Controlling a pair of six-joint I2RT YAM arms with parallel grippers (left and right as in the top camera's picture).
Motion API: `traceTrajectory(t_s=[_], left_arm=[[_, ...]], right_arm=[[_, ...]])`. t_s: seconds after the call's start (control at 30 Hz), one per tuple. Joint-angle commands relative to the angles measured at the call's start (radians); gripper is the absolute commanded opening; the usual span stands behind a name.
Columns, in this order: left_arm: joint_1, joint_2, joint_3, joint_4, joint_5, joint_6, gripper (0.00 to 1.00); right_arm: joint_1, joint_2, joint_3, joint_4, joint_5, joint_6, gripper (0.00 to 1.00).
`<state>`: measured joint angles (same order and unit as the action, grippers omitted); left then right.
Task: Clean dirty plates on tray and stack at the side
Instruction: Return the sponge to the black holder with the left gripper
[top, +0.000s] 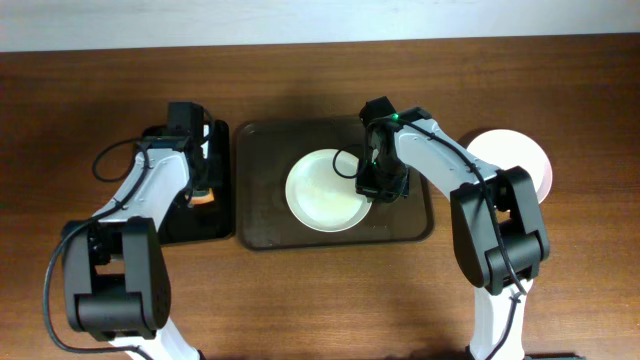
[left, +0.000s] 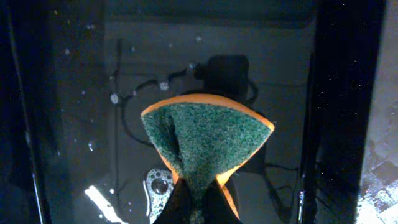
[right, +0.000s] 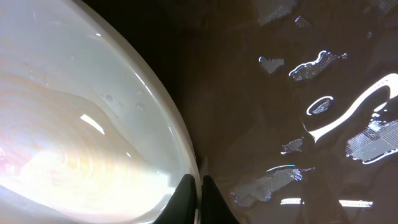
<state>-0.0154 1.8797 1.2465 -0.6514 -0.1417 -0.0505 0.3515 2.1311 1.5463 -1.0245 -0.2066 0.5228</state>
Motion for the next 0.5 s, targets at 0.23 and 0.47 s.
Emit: traceTrajectory(t_s=[0.23,0.47], left_arm=[[0.005,0.006,-0.002,-0.074,0.014,0.029,0.50],[0.005,0.036,-0.005,-0.082,0.015,0.029,0.57]], right_arm=[[0.007,0.013,-0.005,-0.007,0.028,-0.003,0.04],[0.007,0.013,-0.005,-0.006,0.028,-0.003,0.04]])
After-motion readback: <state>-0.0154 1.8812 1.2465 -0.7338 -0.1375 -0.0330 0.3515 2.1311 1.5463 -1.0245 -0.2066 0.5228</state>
